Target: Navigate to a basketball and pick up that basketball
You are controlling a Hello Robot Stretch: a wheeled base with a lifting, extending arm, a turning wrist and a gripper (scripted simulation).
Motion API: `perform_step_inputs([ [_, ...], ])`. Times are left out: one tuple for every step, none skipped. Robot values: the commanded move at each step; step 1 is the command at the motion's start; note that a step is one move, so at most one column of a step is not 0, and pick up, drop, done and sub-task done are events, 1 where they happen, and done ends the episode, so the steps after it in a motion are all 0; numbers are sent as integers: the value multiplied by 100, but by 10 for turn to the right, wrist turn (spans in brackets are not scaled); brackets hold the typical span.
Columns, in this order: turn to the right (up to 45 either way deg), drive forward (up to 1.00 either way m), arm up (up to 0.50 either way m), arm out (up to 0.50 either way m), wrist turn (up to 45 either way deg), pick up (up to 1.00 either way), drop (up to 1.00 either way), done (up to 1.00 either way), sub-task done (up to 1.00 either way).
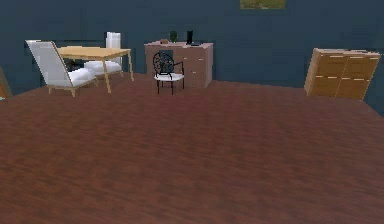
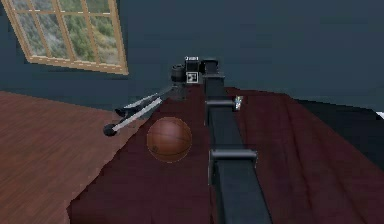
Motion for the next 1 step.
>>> perform_step_inputs([
  [0,0,0,0,450,0,0,0,0],
])
